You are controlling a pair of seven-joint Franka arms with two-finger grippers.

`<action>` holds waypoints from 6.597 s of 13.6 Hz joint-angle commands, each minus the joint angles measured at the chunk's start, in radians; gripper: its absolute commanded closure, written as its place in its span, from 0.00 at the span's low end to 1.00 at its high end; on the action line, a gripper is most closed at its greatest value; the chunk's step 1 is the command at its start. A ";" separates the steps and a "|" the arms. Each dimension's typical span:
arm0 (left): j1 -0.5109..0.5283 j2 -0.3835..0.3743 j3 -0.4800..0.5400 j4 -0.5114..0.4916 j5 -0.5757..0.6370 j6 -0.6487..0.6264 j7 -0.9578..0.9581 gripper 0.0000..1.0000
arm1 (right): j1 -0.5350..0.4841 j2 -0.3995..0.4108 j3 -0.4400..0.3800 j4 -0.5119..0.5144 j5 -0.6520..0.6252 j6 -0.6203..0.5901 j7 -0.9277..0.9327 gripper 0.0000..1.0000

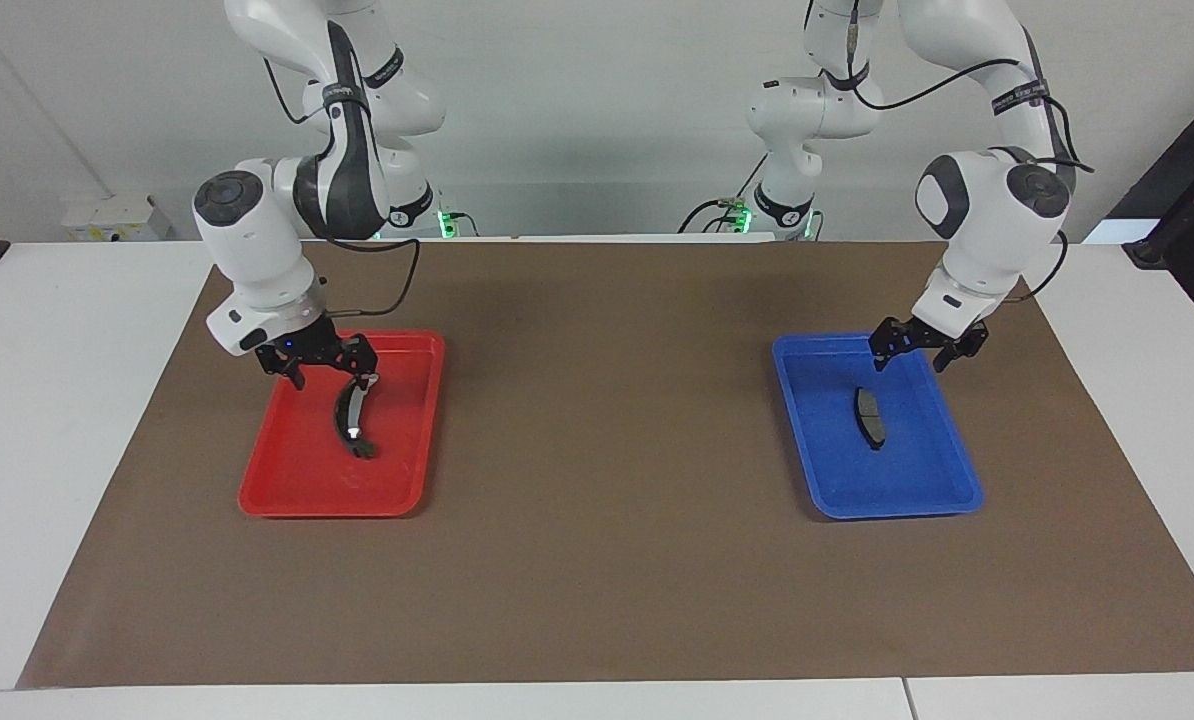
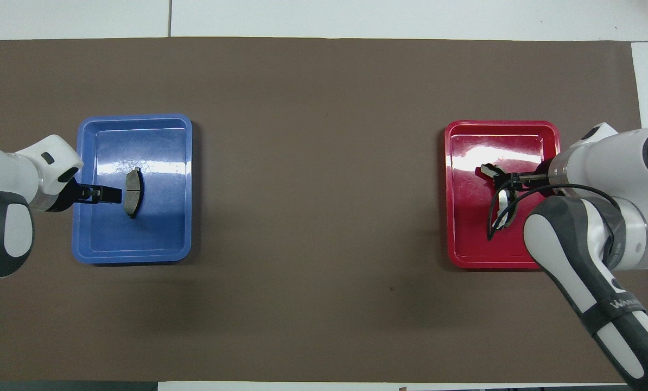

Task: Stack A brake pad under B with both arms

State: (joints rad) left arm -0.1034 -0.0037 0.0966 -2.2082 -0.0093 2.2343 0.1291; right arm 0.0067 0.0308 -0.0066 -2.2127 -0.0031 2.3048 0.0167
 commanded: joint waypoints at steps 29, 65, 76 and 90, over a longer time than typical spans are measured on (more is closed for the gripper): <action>-0.392 0.171 0.006 0.220 0.017 0.062 -0.518 0.95 | -0.024 0.049 -0.003 0.117 0.017 -0.172 -0.123 1.00; 0.007 -0.010 0.026 0.511 -0.024 -0.552 -0.125 0.01 | 0.570 0.462 0.028 0.577 0.048 -0.125 0.546 1.00; 0.087 -0.012 0.026 0.621 -0.023 -0.745 0.000 0.01 | 0.590 0.468 0.028 0.519 -0.003 -0.053 0.643 1.00; 0.080 -0.015 0.023 0.619 0.000 -0.711 -0.005 0.00 | 0.598 0.468 0.028 0.498 -0.003 0.007 0.614 1.00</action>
State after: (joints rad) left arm -0.0218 -0.0110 0.1218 -1.5788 -0.0243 1.5026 0.1167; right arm 0.6056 0.5117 0.0192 -1.6935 0.0024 2.2821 0.6498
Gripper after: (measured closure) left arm 0.000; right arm 0.568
